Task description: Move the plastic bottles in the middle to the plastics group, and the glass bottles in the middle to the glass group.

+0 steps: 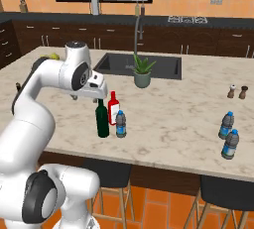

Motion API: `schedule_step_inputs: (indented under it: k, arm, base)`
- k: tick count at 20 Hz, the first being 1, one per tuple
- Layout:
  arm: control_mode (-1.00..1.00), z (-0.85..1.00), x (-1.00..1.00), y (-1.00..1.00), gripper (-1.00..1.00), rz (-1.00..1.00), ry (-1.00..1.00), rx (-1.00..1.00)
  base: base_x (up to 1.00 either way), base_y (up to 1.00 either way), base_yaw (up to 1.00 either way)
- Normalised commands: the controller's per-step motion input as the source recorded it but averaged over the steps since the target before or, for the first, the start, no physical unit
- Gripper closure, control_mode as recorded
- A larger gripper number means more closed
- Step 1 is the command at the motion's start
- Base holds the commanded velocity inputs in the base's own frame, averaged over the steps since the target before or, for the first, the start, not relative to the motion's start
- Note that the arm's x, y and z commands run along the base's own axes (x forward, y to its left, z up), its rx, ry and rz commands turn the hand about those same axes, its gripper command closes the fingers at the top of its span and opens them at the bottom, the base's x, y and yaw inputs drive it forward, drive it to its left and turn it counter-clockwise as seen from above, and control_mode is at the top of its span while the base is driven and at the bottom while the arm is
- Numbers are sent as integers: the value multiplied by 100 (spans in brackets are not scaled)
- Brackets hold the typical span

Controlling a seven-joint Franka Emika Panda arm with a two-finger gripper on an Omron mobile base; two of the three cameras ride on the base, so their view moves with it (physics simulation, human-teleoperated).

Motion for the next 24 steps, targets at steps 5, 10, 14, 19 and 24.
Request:
schedule_step_inputs:
  k: [5,10,14,19,24]
  arm:
    - [-100,-24,41,-4,-100,0,-2,0]
    - [-100,-20,37,-12,-100,0,-2,-4]
    - [-100,-28,41,-12,-100,0,-6,-5]
    - [-100,-14,45,0,-100,0,-2,-1]
    - [-100,-2,25,0,-100,0,0,0]
  base:
    - [0,0,0]
    - [0,0,0]
    - [0,0,0]
    - [0,0,0]
    - [0,0,0]
